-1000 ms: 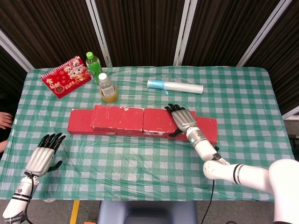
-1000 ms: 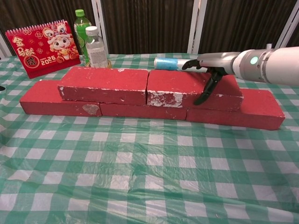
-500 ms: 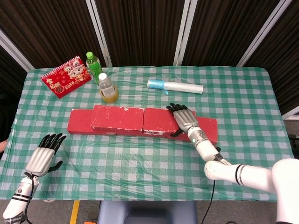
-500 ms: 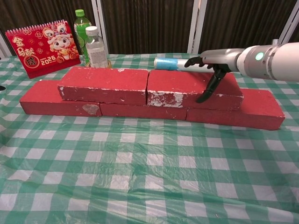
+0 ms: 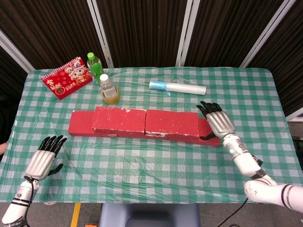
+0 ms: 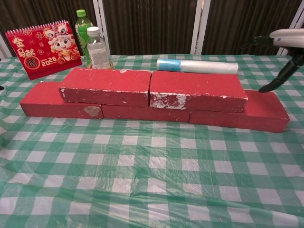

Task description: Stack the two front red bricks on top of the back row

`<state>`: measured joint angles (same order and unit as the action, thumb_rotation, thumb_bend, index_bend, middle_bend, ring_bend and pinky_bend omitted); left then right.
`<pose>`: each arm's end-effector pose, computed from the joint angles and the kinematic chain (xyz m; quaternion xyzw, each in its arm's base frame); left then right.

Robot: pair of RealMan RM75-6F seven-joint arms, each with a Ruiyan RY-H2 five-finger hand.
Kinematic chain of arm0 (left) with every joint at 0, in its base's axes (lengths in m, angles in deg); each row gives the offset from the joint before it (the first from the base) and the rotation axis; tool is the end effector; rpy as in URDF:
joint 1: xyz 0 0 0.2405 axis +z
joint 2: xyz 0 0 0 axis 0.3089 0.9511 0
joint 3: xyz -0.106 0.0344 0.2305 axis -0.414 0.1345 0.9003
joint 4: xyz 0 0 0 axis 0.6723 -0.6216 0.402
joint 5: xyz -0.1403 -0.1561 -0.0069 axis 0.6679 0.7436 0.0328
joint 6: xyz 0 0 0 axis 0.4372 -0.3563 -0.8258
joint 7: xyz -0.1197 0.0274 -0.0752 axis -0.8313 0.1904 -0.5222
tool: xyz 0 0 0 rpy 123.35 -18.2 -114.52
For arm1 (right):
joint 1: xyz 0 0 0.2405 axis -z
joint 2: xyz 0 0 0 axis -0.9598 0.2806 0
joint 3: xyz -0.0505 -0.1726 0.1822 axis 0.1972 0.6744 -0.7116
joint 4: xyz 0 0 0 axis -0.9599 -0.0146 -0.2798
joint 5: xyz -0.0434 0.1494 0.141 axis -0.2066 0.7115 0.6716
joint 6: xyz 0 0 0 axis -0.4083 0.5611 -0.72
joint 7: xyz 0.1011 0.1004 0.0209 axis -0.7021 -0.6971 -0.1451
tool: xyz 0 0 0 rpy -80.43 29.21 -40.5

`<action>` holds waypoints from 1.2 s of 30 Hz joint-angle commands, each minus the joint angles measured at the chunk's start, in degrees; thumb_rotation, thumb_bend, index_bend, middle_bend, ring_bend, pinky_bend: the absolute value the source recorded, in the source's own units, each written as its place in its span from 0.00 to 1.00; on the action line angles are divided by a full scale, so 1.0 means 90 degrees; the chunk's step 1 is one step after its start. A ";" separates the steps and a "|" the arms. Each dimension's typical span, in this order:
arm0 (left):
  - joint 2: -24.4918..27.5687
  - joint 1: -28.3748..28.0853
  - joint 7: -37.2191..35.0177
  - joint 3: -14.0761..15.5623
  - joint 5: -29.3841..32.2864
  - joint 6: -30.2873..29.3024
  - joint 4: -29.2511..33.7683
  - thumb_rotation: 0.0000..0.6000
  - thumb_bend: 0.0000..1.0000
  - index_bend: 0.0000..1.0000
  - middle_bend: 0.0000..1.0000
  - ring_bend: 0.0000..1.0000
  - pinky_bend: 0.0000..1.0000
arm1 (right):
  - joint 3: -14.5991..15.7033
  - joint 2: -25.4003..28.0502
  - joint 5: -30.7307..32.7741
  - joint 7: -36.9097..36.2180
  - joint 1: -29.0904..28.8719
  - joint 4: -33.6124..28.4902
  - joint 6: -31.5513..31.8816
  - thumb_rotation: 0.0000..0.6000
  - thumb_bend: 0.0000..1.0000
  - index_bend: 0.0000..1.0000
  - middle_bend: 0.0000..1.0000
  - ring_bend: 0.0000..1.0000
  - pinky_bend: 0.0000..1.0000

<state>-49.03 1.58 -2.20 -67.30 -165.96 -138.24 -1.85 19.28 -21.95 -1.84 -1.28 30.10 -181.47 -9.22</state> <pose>-0.3088 0.2342 0.0848 -0.7023 -0.3490 -0.3340 0.5229 -0.2027 -0.3563 0.0944 0.7153 -0.4055 0.3097 0.4775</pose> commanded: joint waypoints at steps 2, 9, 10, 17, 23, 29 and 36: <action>-0.0011 -0.0002 0.0034 -0.0004 0.0005 0.0007 0.0012 1.00 0.29 0.00 0.05 0.00 0.06 | 0.0336 0.0165 -0.0562 -0.0704 0.0582 0.0531 0.0110 1.00 0.06 0.30 0.00 0.00 0.04; -0.0034 -0.0020 0.0064 0.0002 0.0004 0.0052 0.0026 1.00 0.29 0.00 0.05 0.00 0.06 | 0.0358 -0.0249 -0.0791 -0.1055 0.0609 0.1187 -0.0476 1.00 0.06 0.35 0.00 0.00 0.02; -0.0031 -0.0022 0.0061 0.0005 0.0001 0.0058 0.0028 1.00 0.29 0.00 0.05 0.00 0.06 | 0.0343 -0.0302 -0.0800 -0.1068 0.0589 0.1227 -0.0552 1.00 0.06 0.36 0.00 0.00 0.01; 0.0001 -0.0019 0.0011 -0.0009 0.0036 0.0074 0.0018 1.00 0.29 0.00 0.05 0.00 0.06 | 0.0193 -0.0667 -0.0775 -0.0911 0.0424 0.1389 -0.0900 1.00 0.06 0.35 0.00 0.00 0.00; 0.0019 -0.0014 -0.0032 -0.0016 0.0040 0.0065 0.0008 1.00 0.29 0.00 0.05 0.00 0.06 | 0.0067 -0.0853 -0.0738 -0.0833 0.0359 0.1430 -0.1004 1.00 0.06 0.33 0.00 0.00 0.00; 0.0028 -0.0015 -0.0050 -0.0021 0.0048 0.0074 0.0004 1.00 0.29 0.00 0.05 0.00 0.06 | -0.0033 -0.0944 -0.0685 -0.0774 0.0276 0.1408 -0.1151 1.00 0.06 0.32 0.00 0.00 0.00; 0.0039 -0.0010 -0.0065 -0.0027 0.0056 0.0068 0.0008 1.00 0.29 0.00 0.05 0.00 0.06 | -0.0110 -0.1005 -0.0664 -0.0761 0.0260 0.1398 -0.1183 1.00 0.06 0.31 0.00 0.00 0.00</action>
<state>-48.67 1.49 -2.78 -67.54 -165.46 -137.63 -1.77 18.30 -30.99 -7.82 -8.12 32.43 -168.88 -19.86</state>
